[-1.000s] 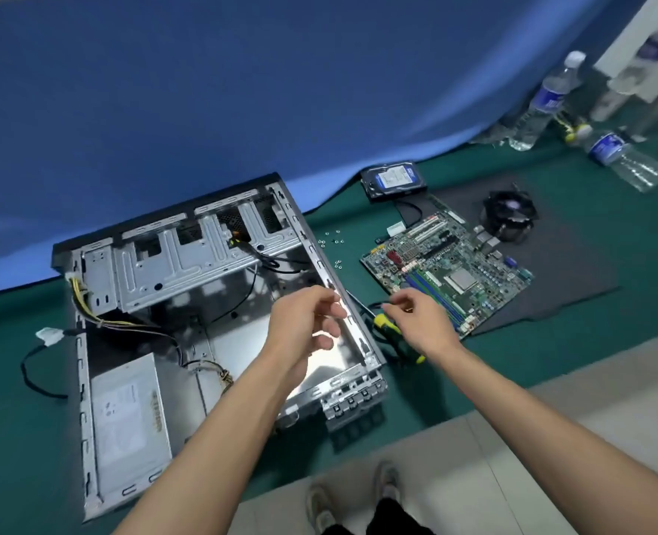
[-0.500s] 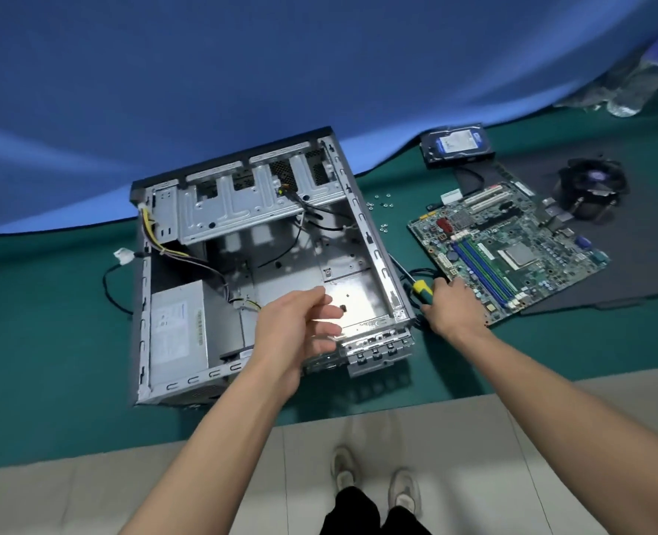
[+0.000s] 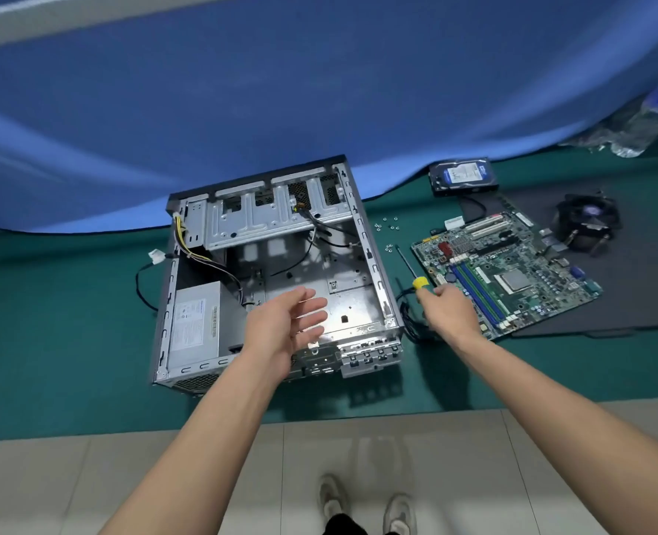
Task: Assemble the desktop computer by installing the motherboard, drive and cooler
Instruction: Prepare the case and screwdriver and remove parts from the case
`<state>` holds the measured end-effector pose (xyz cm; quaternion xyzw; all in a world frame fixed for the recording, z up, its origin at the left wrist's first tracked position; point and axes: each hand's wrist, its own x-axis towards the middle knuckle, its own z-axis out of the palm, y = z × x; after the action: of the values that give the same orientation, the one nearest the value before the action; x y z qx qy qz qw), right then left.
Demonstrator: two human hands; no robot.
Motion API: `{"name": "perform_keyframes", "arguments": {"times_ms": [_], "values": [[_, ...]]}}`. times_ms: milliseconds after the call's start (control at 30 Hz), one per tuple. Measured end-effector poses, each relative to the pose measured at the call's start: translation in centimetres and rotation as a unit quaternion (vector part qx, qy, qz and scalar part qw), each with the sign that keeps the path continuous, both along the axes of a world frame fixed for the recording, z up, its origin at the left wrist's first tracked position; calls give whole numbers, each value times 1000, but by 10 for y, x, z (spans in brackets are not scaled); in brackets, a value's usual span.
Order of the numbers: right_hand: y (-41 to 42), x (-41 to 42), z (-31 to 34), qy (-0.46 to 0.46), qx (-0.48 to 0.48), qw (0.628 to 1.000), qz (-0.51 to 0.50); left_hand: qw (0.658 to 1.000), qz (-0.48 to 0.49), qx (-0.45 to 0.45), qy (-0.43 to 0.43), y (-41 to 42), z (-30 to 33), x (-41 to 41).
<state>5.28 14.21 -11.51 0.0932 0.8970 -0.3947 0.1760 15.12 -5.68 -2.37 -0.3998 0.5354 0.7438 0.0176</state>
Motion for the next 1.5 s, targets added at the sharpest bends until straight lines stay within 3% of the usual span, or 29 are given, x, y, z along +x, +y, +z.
{"name": "perform_keyframes", "arguments": {"times_ms": [200, 467, 600, 733, 1067, 1233, 1500], "values": [[-16, 35, 66, 88, -170, 980, 49, 996, 69, 48, 33, -13, 14, -6], [-54, 100, 103, 172, -60, 964, 193, 968, 119, 206, 83, -48, 25, 13], [-80, 138, 101, 188, -19, 961, 203, 934, 145, 302, 123, -72, 21, 39], [-112, 171, 97, 184, -21, 959, 213, 920, 156, 330, 144, -106, 12, 77], [-180, 241, 98, 119, 7, 963, 240, 919, 189, 300, 173, -167, -12, 158], [-197, 268, 99, 35, -9, 976, 216, 930, 208, 258, 157, -171, -24, 184], [-203, 281, 88, -139, -113, 975, 131, 935, 176, 289, 103, -165, -45, 189]]}}
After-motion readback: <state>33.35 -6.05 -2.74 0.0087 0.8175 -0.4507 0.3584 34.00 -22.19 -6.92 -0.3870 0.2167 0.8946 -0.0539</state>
